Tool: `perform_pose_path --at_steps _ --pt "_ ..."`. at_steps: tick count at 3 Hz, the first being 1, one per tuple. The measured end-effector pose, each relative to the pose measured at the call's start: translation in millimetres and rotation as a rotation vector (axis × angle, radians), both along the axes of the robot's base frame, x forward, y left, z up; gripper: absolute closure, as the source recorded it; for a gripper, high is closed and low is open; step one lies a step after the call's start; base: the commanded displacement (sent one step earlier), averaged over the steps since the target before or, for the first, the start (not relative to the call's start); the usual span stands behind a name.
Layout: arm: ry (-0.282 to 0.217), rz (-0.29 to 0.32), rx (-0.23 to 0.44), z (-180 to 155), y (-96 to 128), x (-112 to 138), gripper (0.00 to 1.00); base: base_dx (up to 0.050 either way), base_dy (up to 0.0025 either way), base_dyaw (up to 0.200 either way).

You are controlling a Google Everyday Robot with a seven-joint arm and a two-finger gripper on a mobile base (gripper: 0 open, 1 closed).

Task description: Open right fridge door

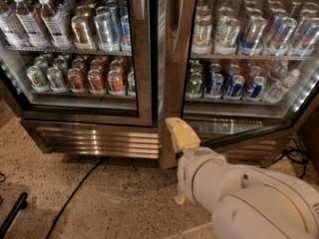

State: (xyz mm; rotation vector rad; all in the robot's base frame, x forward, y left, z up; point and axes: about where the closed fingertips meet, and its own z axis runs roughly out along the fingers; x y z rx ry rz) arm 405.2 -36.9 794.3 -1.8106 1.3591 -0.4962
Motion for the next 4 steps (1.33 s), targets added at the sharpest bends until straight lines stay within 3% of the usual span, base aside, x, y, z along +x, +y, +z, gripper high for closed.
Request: perform_pose_path --at_steps 1,2,3,4 --pt "0.002 0.003 0.008 -0.7 2.3 1.1 0.0 0.0 0.0 0.0" --pt "-0.006 0.014 0.068 0.0 14.6 9.6 0.0 0.0 0.0 0.0" --pt "-0.07 -0.147 0.267 16.6 -23.0 18.4 0.0 0.0 0.0 0.0" --pt "-0.157 -0.332 0.546 32.6 -83.6 20.9 0.0 0.0 0.0 0.0"
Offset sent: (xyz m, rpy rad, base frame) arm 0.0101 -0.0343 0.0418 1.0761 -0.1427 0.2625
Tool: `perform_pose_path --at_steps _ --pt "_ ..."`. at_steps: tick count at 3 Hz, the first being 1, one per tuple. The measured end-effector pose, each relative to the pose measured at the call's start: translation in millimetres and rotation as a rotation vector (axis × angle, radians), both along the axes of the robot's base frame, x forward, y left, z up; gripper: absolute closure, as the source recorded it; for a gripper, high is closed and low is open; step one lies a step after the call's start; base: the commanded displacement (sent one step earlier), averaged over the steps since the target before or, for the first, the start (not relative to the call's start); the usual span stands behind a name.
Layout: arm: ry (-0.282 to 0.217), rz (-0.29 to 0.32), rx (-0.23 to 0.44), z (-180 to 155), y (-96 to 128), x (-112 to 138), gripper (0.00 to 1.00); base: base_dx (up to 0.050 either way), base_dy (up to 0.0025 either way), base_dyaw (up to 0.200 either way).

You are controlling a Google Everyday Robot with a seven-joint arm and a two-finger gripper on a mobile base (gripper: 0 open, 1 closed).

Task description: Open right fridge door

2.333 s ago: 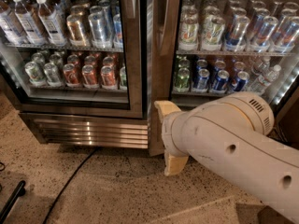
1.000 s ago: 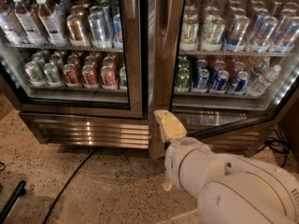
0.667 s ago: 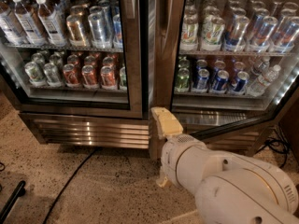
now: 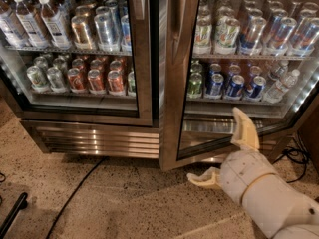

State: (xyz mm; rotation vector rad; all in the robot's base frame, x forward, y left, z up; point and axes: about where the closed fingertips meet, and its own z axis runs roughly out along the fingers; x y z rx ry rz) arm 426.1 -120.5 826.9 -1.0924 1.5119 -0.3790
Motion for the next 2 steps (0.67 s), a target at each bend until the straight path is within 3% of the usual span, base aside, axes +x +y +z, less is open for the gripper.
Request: perform_pose_path --at_steps 1,2 --pt "-0.045 -0.049 0.112 0.1 -23.9 0.7 0.0 0.0 0.0 0.0" --pt "-0.046 -0.049 0.112 0.3 -23.9 0.6 0.0 0.0 0.0 0.0"
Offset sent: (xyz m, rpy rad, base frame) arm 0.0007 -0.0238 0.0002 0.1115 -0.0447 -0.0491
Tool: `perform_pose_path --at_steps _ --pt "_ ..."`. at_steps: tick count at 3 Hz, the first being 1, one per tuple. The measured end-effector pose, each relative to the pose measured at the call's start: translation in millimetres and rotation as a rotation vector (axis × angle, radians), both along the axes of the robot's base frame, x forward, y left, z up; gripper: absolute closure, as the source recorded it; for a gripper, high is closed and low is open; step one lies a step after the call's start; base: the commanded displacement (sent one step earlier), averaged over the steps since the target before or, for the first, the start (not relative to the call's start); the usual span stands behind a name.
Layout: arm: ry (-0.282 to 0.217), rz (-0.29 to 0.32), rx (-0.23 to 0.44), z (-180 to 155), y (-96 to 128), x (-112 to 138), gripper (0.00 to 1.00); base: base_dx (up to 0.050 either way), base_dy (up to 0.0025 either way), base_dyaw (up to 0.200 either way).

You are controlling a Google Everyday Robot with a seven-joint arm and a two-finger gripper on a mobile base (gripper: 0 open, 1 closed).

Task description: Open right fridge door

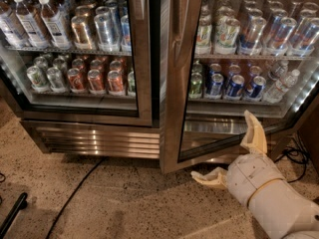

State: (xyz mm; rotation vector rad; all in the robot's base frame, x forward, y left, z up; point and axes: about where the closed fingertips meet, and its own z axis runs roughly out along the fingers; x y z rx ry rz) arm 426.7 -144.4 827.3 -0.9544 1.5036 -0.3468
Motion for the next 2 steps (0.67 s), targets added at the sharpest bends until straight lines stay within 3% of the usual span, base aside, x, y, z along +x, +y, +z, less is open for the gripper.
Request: perform_pose_path --at_steps 1,2 --pt "-0.046 -0.002 -0.004 19.3 -0.1 -5.0 0.0 0.0 0.0 0.0" --pt "-0.137 -0.012 -0.01 66.9 -2.7 -19.4 0.0 0.0 0.0 0.0"
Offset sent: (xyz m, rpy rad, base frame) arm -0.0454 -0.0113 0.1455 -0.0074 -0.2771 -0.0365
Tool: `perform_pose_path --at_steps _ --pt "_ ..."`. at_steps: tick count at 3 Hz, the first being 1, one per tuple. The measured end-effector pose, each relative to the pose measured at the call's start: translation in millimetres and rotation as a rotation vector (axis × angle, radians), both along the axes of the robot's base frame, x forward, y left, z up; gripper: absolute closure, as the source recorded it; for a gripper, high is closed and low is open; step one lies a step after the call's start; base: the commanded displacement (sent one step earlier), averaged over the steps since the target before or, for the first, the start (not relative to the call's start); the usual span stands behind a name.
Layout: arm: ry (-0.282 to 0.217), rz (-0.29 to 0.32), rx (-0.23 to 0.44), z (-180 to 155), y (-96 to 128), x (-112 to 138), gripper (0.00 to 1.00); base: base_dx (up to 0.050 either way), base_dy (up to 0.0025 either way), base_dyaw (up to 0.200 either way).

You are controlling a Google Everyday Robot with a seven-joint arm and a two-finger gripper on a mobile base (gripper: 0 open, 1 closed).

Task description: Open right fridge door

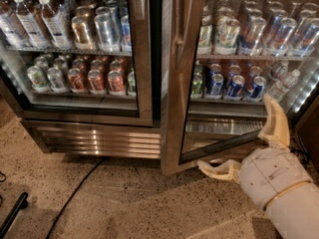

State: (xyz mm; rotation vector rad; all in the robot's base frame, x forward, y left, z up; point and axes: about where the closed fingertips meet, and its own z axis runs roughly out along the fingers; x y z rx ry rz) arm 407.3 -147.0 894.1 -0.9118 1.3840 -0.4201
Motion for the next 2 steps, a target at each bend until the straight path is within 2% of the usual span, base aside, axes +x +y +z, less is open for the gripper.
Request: perform_pose_path --at_steps 1,2 --pt "-0.102 -0.036 -0.023 58.8 -1.6 -17.8 0.0 0.0 0.0 0.0" --pt "-0.102 -0.036 -0.023 58.8 -1.6 -17.8 0.0 0.0 0.0 0.0"
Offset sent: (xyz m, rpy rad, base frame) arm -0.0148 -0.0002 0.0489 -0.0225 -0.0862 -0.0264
